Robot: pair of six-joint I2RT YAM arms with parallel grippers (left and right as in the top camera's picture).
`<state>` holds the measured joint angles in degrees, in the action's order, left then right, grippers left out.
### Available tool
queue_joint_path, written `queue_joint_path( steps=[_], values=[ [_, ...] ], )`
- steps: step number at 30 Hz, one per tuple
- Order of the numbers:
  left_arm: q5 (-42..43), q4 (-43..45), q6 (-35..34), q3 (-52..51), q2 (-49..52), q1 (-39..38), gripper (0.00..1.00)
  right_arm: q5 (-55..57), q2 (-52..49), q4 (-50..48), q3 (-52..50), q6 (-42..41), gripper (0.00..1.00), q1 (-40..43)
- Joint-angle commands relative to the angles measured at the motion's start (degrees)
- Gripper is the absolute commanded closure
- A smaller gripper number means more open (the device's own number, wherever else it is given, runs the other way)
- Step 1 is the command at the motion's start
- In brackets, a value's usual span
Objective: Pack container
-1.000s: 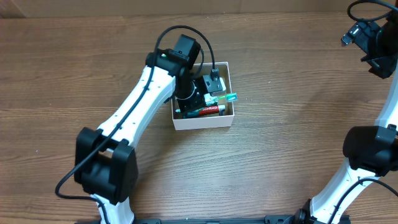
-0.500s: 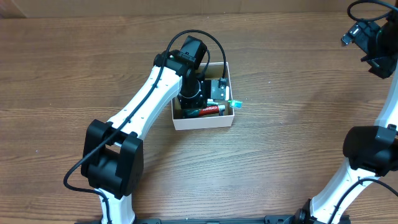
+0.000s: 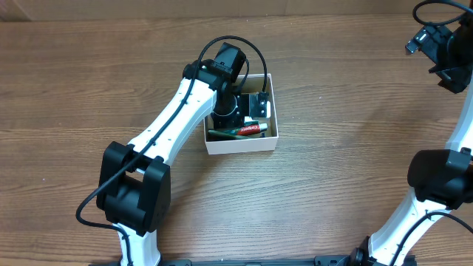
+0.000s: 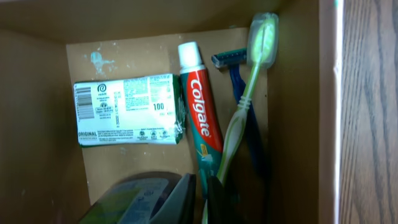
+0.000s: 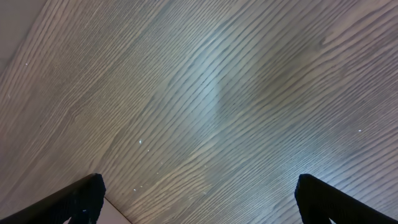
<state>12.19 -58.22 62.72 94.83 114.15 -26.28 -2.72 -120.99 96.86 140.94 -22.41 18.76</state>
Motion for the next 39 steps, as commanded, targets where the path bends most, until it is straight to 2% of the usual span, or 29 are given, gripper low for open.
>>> queue_joint_path(
  steps=[1, 2, 5, 6, 8, 9, 13, 15, 19, 21, 25, 30, 35, 39],
  values=[
    [-0.57, 0.35, -2.40, -0.20, 0.96, -0.48, 0.83, 0.07, 1.60, -0.31, 0.81, 0.31, 0.00, 0.07],
    [-0.57, 0.94, -4.07, -0.11, 0.83, -0.50, 0.80, 0.07, 1.60, -0.31, 0.81, 0.31, 0.00, 0.07],
    [-0.70, 1.40, -7.78, 2.14, -0.68, -2.08, 0.58, 0.07, 1.60, -0.31, 0.81, 0.31, 0.00, 0.07],
    [-0.83, 0.96, -8.70, 3.34, -1.22, -2.71, 0.45, 0.07, 1.60, -0.31, 0.81, 0.31, 0.00, 0.07],
    [-2.16, -0.96, -12.31, 7.39, -2.71, -4.66, 0.10, 0.07, 1.60, -0.31, 0.81, 0.31, 0.00, 0.07],
    [-3.72, -2.29, -14.64, 9.62, -3.61, -5.60, 0.00, 0.07, 1.60, -0.31, 0.81, 0.31, 0.00, 0.07],
    [-13.29, -8.00, -33.24, 17.97, -7.89, -8.44, 0.00, 0.07, 1.60, -0.31, 0.81, 0.31, 0.00, 0.07],
    [-17.14, -14.03, -44.44, 21.70, -11.69, -8.66, 0.00, 0.07, 1.60, -0.31, 0.81, 0.31, 0.00, 0.07],
    [-21.20, -25.55, -57.31, 22.45, -20.79, -7.30, 0.00, 0.07, 1.60, -0.31, 0.81, 0.31, 0.00, 0.07],
    [-21.86, -31.69, -60.67, 22.27, -25.20, -7.02, 0.00, 0.07, 1.60, -0.31, 0.81, 0.31, 0.00, 0.07],
    [-23.69, -37.38, -68.61, 19.85, -34.71, -7.13, 0.00, 0.07, 1.60, -0.31, 0.81, 0.31, 0.00, 0.07],
    [-26.84, -32.02, -77.53, 6.03, -51.84, -7.13, 0.00, 0.07, 1.60, -0.31, 0.81, 0.31, 0.00, 0.07],
    [-29.20, -14.95, -83.34, -17.97, -72.50, -7.13, 0.00, 0.07, 1.60, -0.31, 0.81, 0.31, 0.00, 0.07],
    [-29.24, 2.91, -84.30, -39.43, -81.59, -7.13, 0.00, 0.07, 1.60, -0.31, 0.81, 0.31, 0.00, 0.07]
  ],
)
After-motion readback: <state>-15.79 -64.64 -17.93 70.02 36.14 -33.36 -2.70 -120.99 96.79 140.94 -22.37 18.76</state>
